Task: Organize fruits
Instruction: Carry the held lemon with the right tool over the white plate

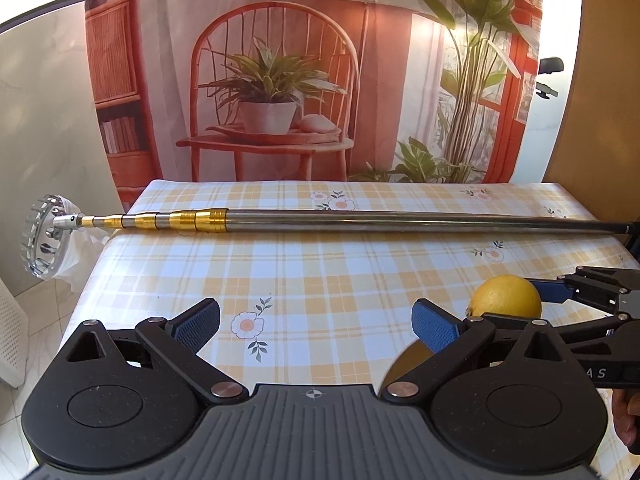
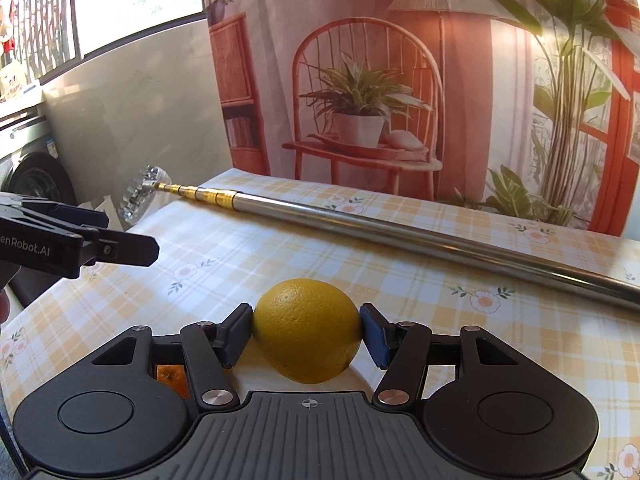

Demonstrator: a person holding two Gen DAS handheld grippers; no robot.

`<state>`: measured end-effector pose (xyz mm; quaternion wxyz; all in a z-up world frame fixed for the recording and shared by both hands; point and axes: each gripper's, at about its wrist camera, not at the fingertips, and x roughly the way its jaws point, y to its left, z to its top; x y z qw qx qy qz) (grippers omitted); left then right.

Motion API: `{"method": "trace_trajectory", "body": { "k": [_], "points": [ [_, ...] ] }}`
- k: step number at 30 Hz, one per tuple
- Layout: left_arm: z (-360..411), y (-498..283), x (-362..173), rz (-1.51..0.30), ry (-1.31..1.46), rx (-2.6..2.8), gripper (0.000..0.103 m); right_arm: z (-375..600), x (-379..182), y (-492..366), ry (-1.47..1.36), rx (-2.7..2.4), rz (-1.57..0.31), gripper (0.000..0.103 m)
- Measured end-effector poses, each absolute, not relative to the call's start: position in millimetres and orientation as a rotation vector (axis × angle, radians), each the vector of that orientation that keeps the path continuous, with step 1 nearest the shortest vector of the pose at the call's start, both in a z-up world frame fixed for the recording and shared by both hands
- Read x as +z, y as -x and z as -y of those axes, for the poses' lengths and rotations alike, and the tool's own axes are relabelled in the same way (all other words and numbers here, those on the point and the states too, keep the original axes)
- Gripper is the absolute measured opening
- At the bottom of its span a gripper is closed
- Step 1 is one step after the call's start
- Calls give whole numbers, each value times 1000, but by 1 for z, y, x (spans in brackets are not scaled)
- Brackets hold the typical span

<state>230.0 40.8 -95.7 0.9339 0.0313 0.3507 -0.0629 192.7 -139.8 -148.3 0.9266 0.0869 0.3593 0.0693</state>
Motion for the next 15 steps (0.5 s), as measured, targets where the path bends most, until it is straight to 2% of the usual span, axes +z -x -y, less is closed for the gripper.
{"method": "trace_trajectory", "body": {
  "k": [15],
  "points": [
    [-50, -225, -96, -722, -30, -119, 103, 109, -162, -200, -157, 147, -845, 54]
  ]
}}
